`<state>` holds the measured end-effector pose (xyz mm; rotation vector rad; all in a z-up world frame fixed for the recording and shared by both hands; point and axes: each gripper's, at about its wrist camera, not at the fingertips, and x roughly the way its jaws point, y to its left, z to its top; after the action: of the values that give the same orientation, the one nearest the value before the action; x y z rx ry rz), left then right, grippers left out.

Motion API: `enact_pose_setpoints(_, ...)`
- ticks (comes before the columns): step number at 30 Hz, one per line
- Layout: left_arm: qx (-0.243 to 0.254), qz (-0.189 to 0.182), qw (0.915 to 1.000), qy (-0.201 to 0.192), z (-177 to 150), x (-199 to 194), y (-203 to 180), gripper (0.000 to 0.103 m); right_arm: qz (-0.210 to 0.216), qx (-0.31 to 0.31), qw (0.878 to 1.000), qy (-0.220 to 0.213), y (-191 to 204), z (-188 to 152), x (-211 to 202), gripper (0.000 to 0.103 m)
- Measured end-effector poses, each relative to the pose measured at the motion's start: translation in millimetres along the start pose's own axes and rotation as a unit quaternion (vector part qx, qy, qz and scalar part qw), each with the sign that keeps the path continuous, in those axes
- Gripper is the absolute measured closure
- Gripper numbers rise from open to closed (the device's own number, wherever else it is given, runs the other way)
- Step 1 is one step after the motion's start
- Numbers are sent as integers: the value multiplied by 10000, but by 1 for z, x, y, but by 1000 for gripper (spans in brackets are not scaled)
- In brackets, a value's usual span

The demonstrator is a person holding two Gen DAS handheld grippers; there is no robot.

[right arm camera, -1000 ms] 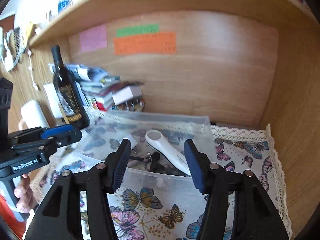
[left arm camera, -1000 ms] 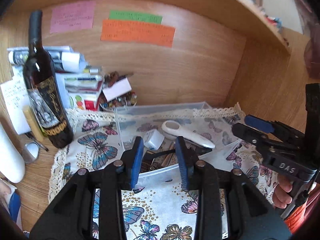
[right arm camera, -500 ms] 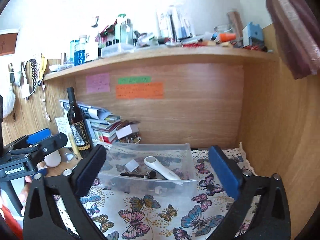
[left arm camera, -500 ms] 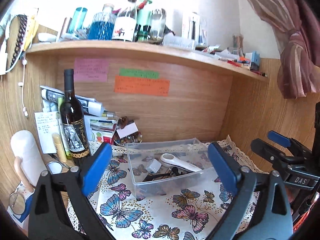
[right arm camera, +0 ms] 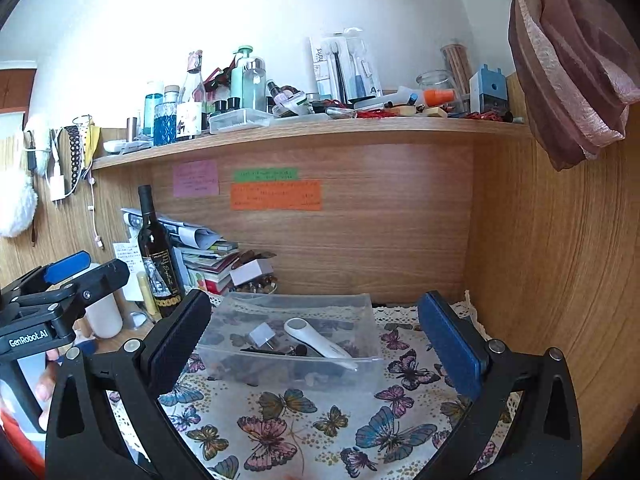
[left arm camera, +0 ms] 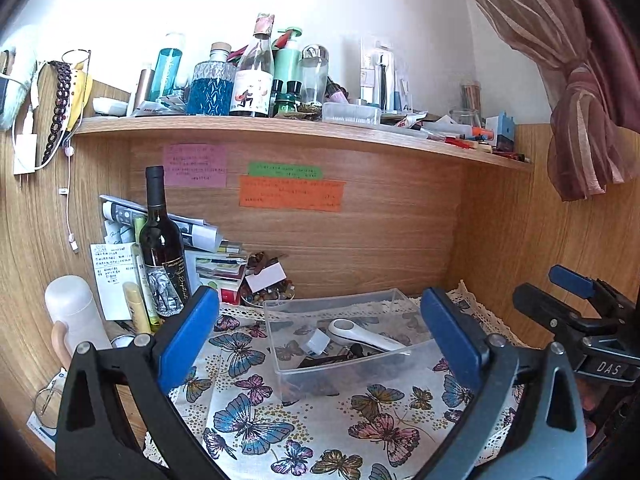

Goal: Organize rigid objects

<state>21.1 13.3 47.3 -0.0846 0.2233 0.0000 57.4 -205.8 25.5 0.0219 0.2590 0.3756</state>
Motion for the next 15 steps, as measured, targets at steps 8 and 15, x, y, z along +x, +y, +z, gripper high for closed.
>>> enact_pose_setpoints(8,74,32,9999,-71,0,-4,-1,0,8,-2,10000,-20,3,0,-3,0)
enact_pose_setpoints(15,105,17,9999,-125,1,-7,-3,0,8,23,10000,-36,4,1,-3,0)
